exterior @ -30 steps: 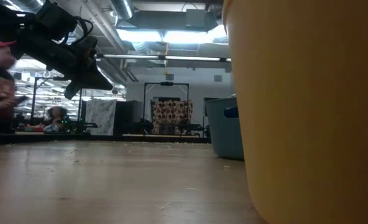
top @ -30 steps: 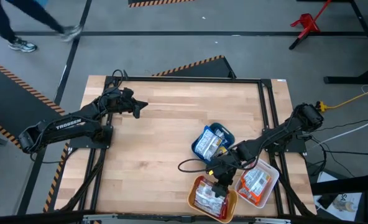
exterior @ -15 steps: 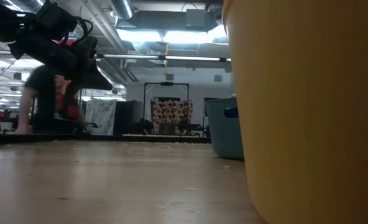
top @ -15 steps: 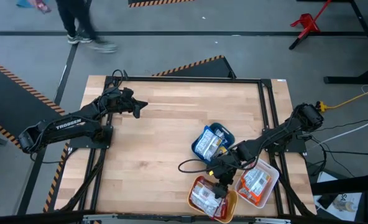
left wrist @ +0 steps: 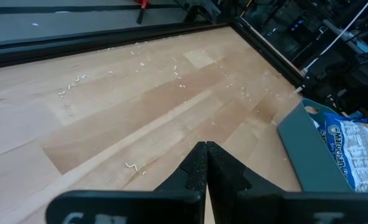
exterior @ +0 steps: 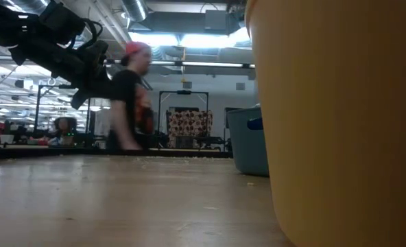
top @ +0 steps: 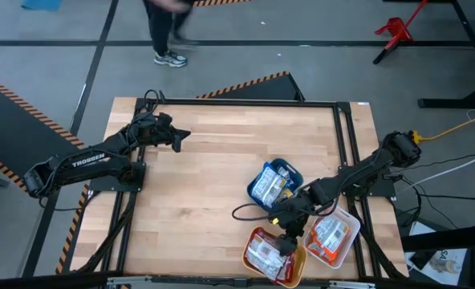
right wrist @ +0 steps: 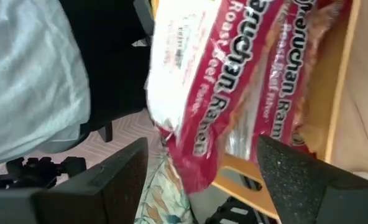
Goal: Sort Maruchan noodles
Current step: Return to Home Position
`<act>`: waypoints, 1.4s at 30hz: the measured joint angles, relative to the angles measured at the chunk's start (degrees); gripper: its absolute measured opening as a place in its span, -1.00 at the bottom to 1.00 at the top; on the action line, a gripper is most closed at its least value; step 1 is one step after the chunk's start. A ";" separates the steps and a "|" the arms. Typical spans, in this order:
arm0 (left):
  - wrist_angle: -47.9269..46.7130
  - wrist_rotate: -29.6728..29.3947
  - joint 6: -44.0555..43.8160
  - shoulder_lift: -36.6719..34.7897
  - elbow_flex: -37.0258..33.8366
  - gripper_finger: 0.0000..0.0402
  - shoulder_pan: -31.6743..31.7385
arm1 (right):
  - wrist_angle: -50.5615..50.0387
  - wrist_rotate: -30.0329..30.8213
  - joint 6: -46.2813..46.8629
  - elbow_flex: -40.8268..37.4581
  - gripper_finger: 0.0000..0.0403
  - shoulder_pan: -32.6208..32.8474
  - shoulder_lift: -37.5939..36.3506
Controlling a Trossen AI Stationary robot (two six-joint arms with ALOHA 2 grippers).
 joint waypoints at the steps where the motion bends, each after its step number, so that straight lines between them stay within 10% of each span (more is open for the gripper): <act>1: 0.05 -0.01 0.14 -0.01 0.00 -1.00 -0.01 | -0.53 -0.05 0.00 0.00 0.39 -0.20 -0.59; 21: 17.07 11.75 -12.41 -0.69 0.07 -1.00 -0.01 | -17.13 2.31 -8.92 0.02 0.39 -29.40 -28.53; 27: 27.46 15.90 -17.53 -2.74 0.09 -1.00 0.08 | -16.40 2.63 -27.36 -0.02 0.39 -39.83 -36.65; 33: 32.36 15.98 -33.74 -6.23 0.09 -0.98 1.28 | -11.79 16.40 -43.59 -0.43 0.39 -44.39 -43.32; 42: 42.75 32.85 -39.68 -6.70 0.09 -0.93 3.58 | 9.20 3.34 -41.92 -19.34 0.39 -56.40 -57.09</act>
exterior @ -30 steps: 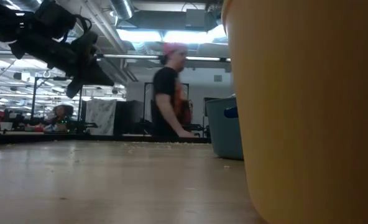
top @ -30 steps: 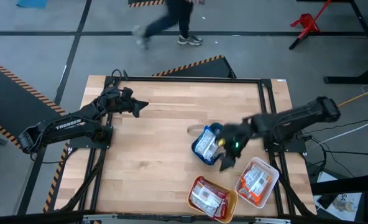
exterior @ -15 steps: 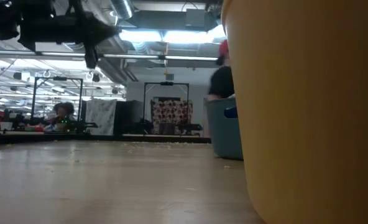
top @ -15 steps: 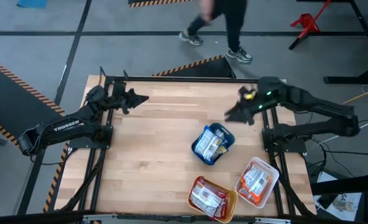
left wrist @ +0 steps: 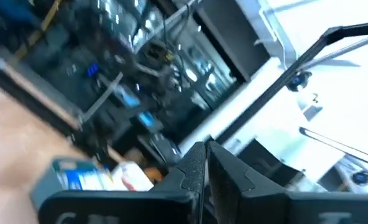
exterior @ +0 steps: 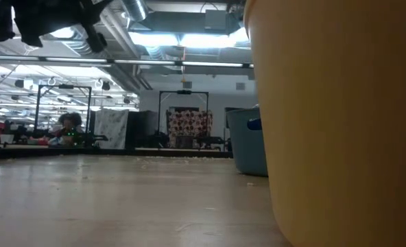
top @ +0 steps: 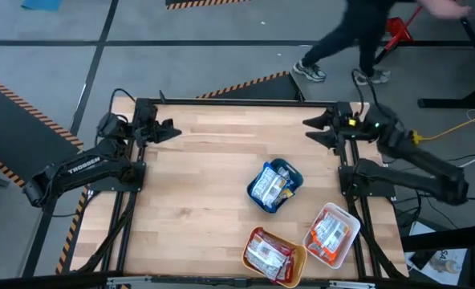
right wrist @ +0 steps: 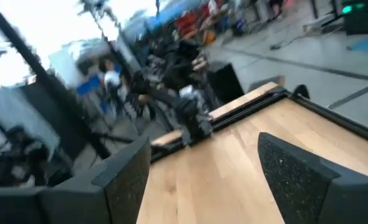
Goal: Sort Maruchan noodles
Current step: Return to Home Position
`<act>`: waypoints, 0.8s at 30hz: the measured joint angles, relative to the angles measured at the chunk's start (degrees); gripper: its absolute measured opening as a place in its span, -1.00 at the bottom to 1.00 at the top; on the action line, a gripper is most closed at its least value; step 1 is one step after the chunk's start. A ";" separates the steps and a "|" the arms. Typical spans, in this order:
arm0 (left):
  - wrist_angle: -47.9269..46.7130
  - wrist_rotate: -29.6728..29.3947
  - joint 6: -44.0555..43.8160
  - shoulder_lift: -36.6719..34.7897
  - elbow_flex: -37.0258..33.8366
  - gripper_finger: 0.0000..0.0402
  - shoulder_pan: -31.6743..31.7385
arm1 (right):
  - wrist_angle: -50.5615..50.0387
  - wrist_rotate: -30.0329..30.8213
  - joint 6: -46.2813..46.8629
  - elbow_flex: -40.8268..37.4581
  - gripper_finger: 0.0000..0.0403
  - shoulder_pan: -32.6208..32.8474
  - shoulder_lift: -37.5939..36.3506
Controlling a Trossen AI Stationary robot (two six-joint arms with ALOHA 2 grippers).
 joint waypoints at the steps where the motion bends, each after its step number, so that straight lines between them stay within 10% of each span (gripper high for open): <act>1: -0.41 1.43 -1.29 0.02 0.00 -0.93 0.22 | 4.15 -0.31 1.04 -3.67 0.39 -1.09 -1.81; 8: -0.12 15.88 -3.91 0.15 0.84 -0.97 2.23 | 25.32 -2.23 11.63 -20.73 0.39 -9.31 -12.89; 24: -0.07 19.79 15.43 0.04 1.49 -0.99 7.16 | 28.15 -4.92 18.75 -41.29 0.39 -25.26 -34.62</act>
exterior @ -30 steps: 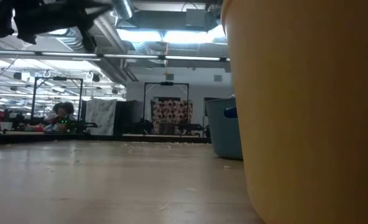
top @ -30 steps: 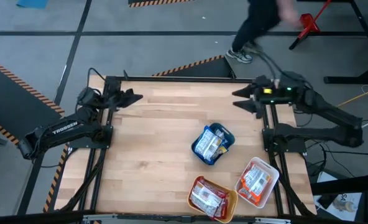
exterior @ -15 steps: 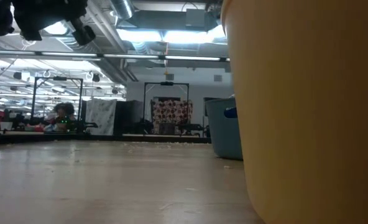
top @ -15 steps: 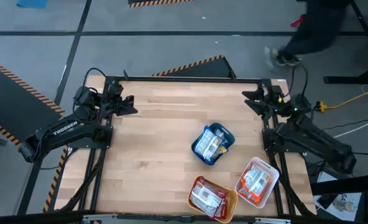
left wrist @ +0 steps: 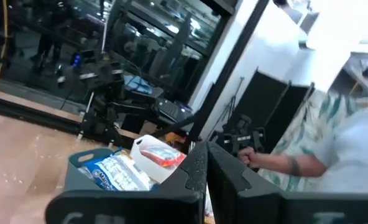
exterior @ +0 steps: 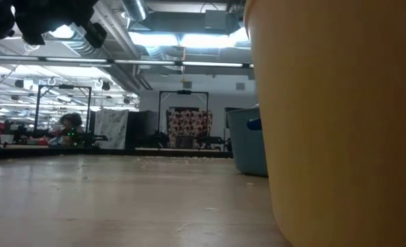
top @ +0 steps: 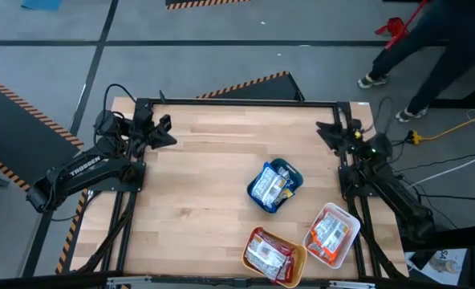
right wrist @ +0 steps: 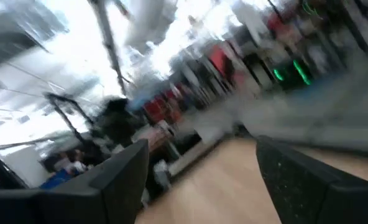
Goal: Sort Maruchan noodles
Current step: Return to Home Position
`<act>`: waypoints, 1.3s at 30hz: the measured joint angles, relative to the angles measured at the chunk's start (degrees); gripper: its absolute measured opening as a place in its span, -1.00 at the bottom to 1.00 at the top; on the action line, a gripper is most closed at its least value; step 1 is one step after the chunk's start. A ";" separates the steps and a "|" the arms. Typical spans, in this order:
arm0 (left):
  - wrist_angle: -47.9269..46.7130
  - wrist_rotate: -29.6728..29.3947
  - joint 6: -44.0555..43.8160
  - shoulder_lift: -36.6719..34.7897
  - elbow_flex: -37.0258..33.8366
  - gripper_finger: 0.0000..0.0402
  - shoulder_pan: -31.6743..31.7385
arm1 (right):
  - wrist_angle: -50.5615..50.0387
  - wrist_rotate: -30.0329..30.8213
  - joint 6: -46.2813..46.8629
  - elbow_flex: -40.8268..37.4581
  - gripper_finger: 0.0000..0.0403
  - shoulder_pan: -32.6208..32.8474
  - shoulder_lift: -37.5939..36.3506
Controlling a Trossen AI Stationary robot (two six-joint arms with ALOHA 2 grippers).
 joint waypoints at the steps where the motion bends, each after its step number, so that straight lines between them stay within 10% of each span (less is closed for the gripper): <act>1: -0.40 0.52 1.07 0.00 0.01 -0.99 0.00 | -2.94 -0.31 0.08 0.19 0.39 -0.58 0.42; 10: -0.57 3.44 2.61 0.17 -3.15 -1.00 -1.07 | -10.47 -7.06 -1.13 0.13 0.39 6.78 1.47; 18: 10.49 -1.56 -0.86 0.03 -16.33 -1.00 -3.89 | -9.80 27.72 -9.00 0.13 0.39 37.78 1.48; 24: 17.39 5.04 -1.00 -0.84 -17.39 -1.00 -1.46 | -14.10 48.76 -18.34 0.13 0.39 50.18 1.51; 39: 10.10 12.60 7.11 -1.01 -17.40 -1.00 6.39 | -18.63 33.51 -21.37 0.14 0.39 43.86 1.48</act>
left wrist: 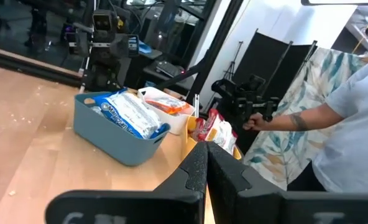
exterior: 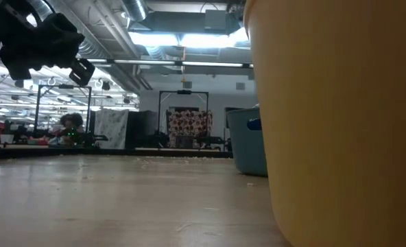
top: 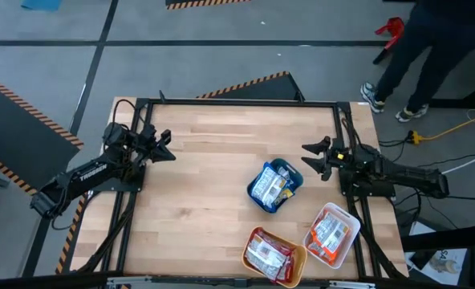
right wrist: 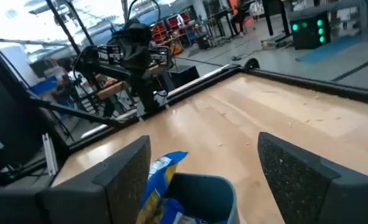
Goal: Sort Maruchan noodles
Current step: Return to Home Position
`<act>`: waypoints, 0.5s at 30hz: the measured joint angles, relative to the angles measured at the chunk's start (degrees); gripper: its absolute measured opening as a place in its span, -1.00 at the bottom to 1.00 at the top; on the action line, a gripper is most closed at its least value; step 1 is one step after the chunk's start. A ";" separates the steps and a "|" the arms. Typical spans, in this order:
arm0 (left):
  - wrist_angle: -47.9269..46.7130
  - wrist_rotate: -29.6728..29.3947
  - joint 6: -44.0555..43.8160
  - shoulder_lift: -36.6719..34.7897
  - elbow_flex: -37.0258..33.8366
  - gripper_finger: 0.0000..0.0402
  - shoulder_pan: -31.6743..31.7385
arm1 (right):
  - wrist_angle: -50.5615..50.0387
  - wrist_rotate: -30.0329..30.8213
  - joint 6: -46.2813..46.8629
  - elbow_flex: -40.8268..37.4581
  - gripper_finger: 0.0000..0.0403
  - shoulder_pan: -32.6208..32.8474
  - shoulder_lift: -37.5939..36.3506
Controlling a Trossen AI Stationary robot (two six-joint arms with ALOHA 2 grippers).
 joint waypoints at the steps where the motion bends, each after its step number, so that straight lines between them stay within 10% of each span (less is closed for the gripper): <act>1: -0.33 -0.04 0.72 0.00 0.00 -1.00 -0.02 | 0.00 0.08 -0.18 0.05 0.39 0.05 0.28; 15: -0.14 -4.50 0.44 0.00 -0.02 -1.00 -0.07 | 0.00 0.42 -4.95 0.06 0.39 0.05 0.94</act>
